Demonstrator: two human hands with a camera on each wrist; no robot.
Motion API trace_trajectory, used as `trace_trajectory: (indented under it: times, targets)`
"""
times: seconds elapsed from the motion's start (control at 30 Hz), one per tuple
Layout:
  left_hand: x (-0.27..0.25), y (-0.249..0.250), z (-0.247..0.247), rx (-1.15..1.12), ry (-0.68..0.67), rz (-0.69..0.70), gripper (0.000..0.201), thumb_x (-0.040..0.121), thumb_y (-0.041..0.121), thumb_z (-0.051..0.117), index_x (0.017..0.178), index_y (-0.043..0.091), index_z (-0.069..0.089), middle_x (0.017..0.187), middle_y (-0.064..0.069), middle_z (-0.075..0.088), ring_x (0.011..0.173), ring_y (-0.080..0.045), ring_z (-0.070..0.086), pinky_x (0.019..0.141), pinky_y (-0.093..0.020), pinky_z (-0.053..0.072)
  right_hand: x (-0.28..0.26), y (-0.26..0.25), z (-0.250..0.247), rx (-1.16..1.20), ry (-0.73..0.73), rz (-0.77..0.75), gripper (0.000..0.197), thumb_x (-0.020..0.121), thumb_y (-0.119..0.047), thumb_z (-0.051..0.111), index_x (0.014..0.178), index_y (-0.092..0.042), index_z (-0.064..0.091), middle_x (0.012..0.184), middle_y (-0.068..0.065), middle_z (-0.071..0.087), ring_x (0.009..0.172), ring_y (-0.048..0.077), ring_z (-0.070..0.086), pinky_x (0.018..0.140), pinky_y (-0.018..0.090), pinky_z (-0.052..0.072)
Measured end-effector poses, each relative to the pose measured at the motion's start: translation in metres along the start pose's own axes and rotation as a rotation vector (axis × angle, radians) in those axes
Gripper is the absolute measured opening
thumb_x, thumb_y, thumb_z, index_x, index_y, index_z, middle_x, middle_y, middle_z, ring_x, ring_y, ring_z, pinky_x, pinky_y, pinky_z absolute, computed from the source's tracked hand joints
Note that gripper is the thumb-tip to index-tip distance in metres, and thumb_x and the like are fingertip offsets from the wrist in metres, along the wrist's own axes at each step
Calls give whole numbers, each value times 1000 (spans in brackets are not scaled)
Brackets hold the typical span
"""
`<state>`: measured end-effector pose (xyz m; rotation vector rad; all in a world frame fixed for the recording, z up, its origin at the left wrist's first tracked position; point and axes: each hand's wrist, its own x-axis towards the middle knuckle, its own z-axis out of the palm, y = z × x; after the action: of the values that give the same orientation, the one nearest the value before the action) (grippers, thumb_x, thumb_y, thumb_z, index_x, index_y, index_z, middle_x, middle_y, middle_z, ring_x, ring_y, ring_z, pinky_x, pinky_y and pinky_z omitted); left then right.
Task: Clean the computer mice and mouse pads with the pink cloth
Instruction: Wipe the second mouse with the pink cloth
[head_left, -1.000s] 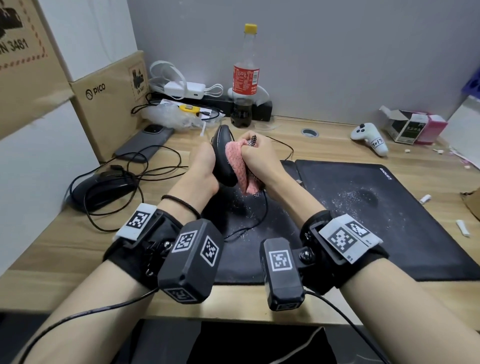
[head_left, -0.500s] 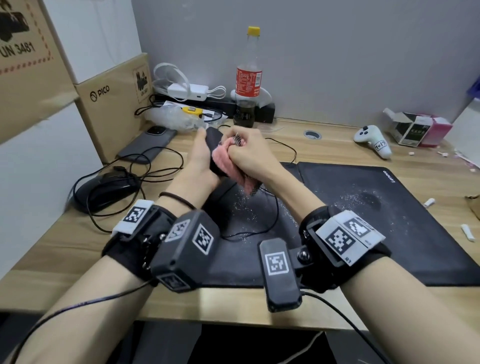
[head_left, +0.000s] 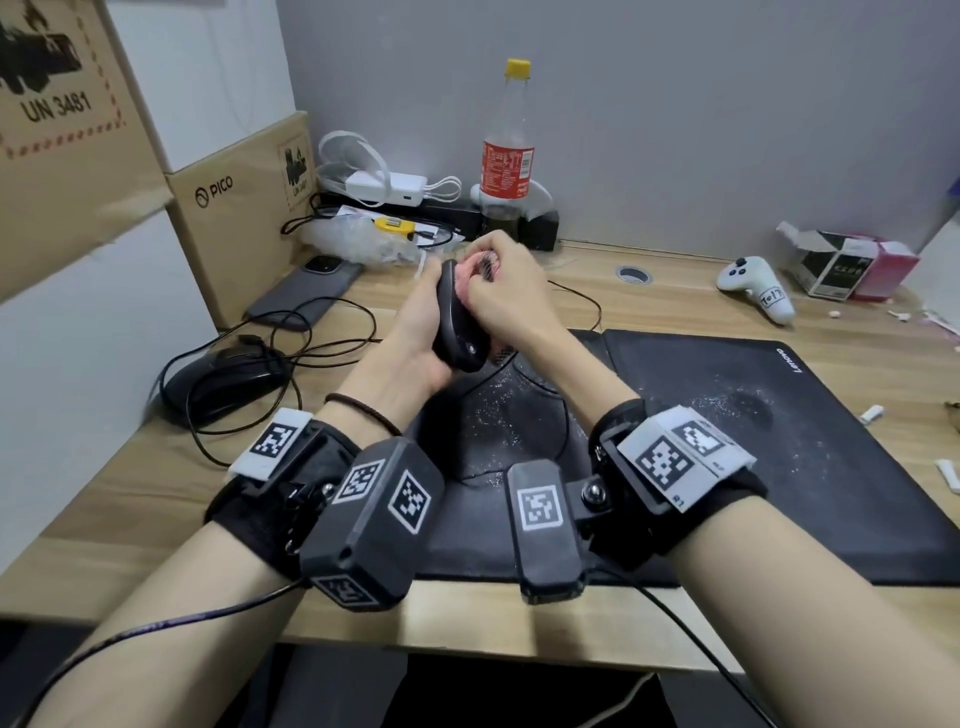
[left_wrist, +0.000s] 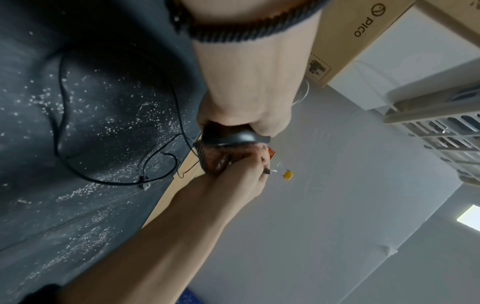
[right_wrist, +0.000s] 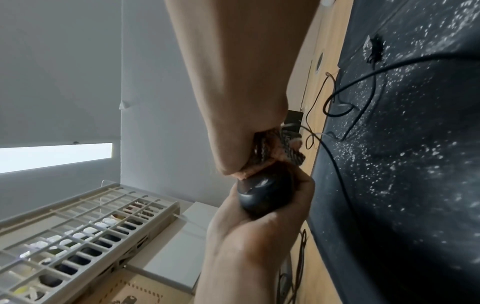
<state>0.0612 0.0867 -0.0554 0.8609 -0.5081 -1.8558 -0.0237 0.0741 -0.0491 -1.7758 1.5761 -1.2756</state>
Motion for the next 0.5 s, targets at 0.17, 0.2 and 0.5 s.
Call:
trace_trajectory:
  times: [0.17,0.2,0.5]
  targets:
    - [2,2,-7,-64,89,16,57,92,64,37,89,15,64,71,-6,71,58,-21,69,56,-32,58,-9,6,-5,-54,-240,-115,23,90,-13,57,112,-12,59,112,2,60,114,18,52,98,29,41]
    - [2,4,-7,-69,111,16,59,92,66,37,87,14,64,66,-7,70,54,-22,69,51,-35,57,-11,5,-9,-62,-253,-149,22,90,-15,59,112,-12,62,110,0,62,108,14,55,93,24,42]
    - [2,-1,-8,26,20,26,51,97,56,33,82,16,62,61,-3,67,46,-15,65,45,-21,52,-10,-2,-12,-104,-151,-194,9,85,-17,67,94,-20,68,93,-2,69,90,15,62,78,23,46]
